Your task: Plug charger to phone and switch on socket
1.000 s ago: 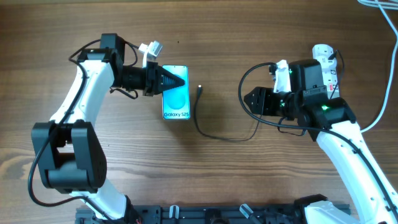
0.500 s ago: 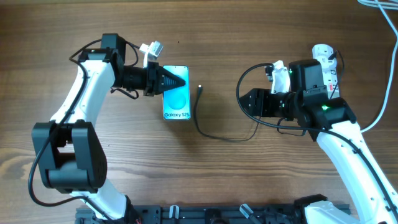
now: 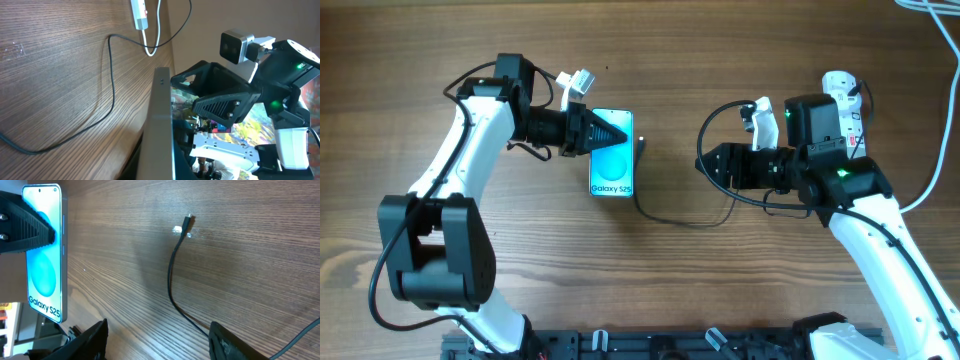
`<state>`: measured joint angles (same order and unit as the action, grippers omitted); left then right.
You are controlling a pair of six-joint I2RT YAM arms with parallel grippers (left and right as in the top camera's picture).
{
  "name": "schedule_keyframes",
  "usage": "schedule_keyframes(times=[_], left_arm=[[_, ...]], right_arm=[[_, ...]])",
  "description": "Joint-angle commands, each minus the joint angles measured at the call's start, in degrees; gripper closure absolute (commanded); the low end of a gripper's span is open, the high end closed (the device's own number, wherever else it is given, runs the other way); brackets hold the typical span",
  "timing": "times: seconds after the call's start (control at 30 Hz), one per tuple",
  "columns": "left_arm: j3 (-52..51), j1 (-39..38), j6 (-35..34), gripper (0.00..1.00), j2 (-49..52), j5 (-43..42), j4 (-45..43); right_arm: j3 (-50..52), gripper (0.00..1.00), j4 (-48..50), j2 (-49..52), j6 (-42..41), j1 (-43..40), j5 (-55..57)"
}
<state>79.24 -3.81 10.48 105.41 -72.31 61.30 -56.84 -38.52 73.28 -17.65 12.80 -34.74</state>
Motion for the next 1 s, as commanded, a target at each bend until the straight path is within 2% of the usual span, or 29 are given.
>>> schedule_keyframes(times=[0.0, 0.57, 0.97], left_arm=[[0.6, -0.2, 1.3, 0.96, -1.3, -1.6, -0.2], [0.6, -0.2, 1.1, 0.96, -1.3, -1.6, -0.2], [0.6, -0.2, -0.6, 0.96, -1.3, -6.7, -0.2]], right_arm=[[-1.2, 0.35, 0.3, -0.3, 1.0, -0.1, -1.4], [-1.2, 0.35, 0.3, -0.3, 1.0, -0.1, -3.1], [-1.2, 0.35, 0.3, -0.3, 0.9, -0.1, -6.0]])
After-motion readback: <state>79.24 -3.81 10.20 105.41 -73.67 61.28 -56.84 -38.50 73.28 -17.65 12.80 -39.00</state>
